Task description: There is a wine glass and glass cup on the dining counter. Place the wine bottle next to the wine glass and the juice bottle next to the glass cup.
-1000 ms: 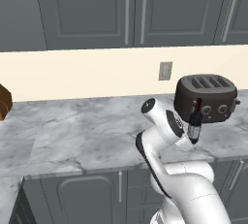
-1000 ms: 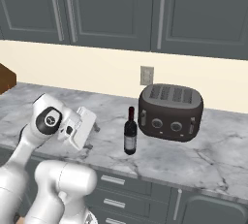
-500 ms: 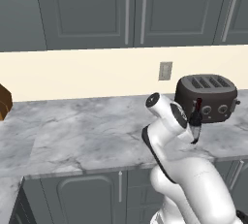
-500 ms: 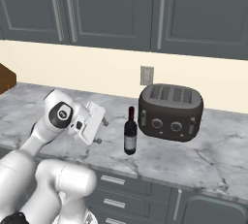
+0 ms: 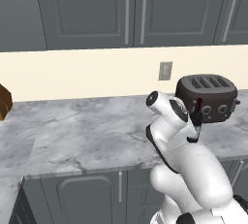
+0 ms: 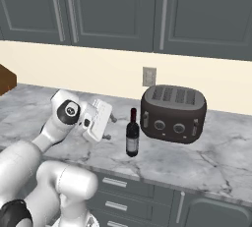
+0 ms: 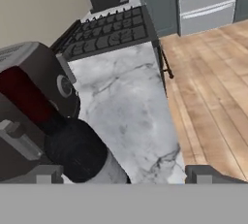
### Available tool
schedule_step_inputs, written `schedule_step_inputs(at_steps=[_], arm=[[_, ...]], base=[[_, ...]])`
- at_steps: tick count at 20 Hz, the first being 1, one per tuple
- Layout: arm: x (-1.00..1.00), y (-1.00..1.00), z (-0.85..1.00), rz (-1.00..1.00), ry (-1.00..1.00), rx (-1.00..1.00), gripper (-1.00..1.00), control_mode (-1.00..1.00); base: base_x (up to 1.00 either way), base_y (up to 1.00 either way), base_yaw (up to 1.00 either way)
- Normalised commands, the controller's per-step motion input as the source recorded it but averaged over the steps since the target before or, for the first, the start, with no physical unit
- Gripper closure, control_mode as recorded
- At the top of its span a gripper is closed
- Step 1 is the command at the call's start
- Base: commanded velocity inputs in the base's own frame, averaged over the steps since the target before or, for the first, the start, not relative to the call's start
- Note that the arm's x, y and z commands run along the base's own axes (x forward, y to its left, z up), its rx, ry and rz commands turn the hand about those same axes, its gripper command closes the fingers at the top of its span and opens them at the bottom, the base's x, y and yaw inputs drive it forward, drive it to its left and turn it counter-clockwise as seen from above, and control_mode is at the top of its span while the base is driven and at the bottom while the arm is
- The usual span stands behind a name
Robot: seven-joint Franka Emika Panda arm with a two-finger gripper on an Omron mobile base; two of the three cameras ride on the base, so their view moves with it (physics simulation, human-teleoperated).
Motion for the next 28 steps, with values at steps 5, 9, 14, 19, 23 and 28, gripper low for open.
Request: schedule_step_inputs(at_steps=[5, 9, 14, 19, 23, 28], arm=[[0.47, -0.13, 0.0, 0.0, 0.0, 0.0, -1.0, -1.0], [0.42, -0.13, 0.0, 0.02, 0.0, 0.0, -1.0, -1.0], [0.31, -0.05, 0.0, 0.03, 0.0, 0.0, -1.0, -1.0], [-0.04, -0.03, 0.0, 0.0, 0.0, 0.0, -1.0, -1.0], [-0.22, -0.01, 0.0, 0.0, 0.0, -0.02, -1.0, -1.0], [-0.23, -0.09, 0.0, 0.0, 0.0, -0.05, -1.0, -1.0]], base=[[0.0, 0.0, 0.0], [0.0, 0.0, 0.0], [0.0, 0.0, 0.0], [0.0, 0.0, 0.0], [0.0, 0.0, 0.0], [0.0, 0.0, 0.0]])
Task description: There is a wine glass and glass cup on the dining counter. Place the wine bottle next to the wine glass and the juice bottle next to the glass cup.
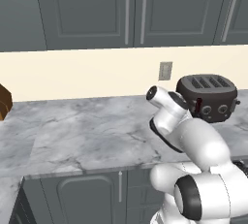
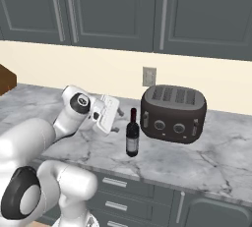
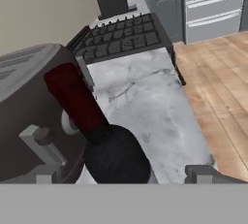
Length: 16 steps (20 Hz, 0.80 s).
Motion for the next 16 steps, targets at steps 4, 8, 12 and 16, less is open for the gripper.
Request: schedule_step_inputs(at_steps=[4, 8, 12, 16], arm=[[0.02, -0.15, -0.01, 0.0, 0.0, -0.01, -1.0, -1.0], [0.16, -0.06, -0.02, 0.02, 0.0, 0.0, -1.0, -1.0], [0.02, -0.07, 0.0, 0.07, 0.0, 0.0, -1.0, -1.0], [-0.08, -0.12, 0.0, 0.02, 0.0, 0.0, -1.0, -1.0]], base=[[0.0, 0.0, 0.0], [0.0, 0.0, 0.0], [0.0, 0.0, 0.0], [0.0, 0.0, 0.0]])
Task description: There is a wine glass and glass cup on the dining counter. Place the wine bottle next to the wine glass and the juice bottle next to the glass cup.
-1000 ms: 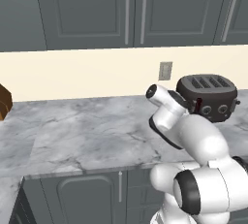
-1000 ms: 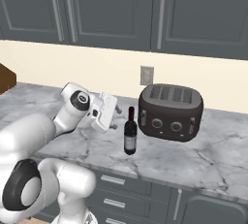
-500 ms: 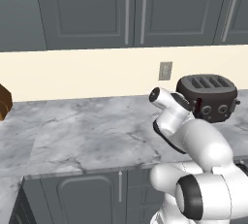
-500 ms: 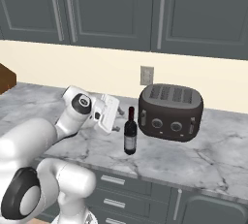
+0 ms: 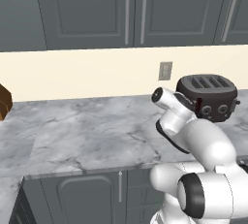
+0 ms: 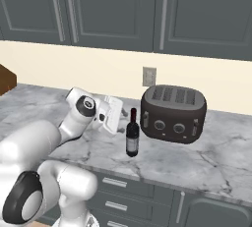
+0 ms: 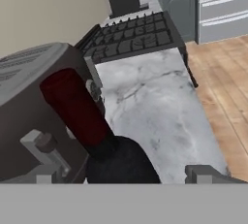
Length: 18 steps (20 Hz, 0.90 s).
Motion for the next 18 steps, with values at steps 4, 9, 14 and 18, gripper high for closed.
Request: schedule_step_inputs(at_steps=[4, 9, 14, 18], arm=[[0.0, -0.1, 0.0, 0.01, 0.0, 0.0, -1.0, -1.0], [0.02, -0.1, -0.01, 0.01, 0.0, 0.0, -1.0, -1.0], [0.04, -0.1, -0.05, 0.01, 0.0, 0.0, -1.0, -1.0], [0.07, -0.11, -0.09, 0.0, 0.0, 0.0, -1.0, -1.0]], base=[[0.0, 0.0, 0.0], [0.0, 0.0, 0.0], [0.0, 0.0, 0.0], [0.0, 0.0, 0.0]])
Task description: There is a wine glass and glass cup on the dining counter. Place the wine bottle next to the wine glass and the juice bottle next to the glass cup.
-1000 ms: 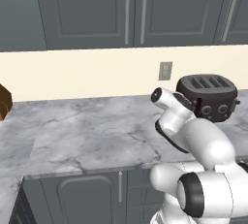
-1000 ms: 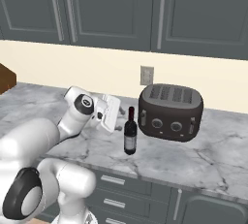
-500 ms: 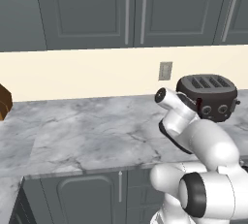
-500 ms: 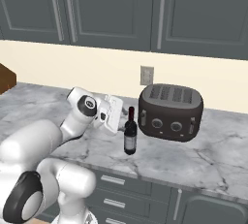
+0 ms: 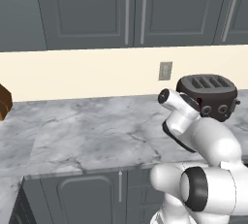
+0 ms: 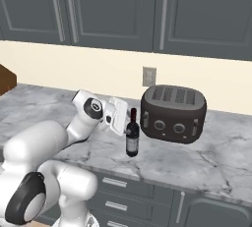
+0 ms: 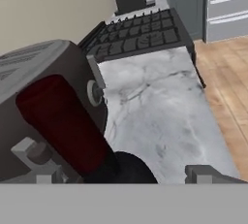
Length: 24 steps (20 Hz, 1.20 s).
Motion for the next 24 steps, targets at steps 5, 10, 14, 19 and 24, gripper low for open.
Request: schedule_step_inputs(at_steps=[5, 10, 14, 19, 24], arm=[[0.15, -0.04, -0.07, 0.02, 0.01, 0.0, -1.0, -1.0], [0.11, -0.05, -0.15, 0.05, 0.12, 0.07, -1.0, -1.0], [0.01, 0.0, -0.16, 0.06, 0.11, 0.05, -1.0, -1.0], [-0.04, 0.0, -0.14, 0.07, 0.04, 0.01, -1.0, -1.0], [-0.02, 0.0, -0.14, 0.07, 0.09, 0.01, 1.0, -1.0]], base=[[0.0, 0.0, 0.0], [0.0, 0.0, 0.0], [0.0, 0.0, 0.0], [0.0, 0.0, 0.0], [0.0, 0.0, 0.0]])
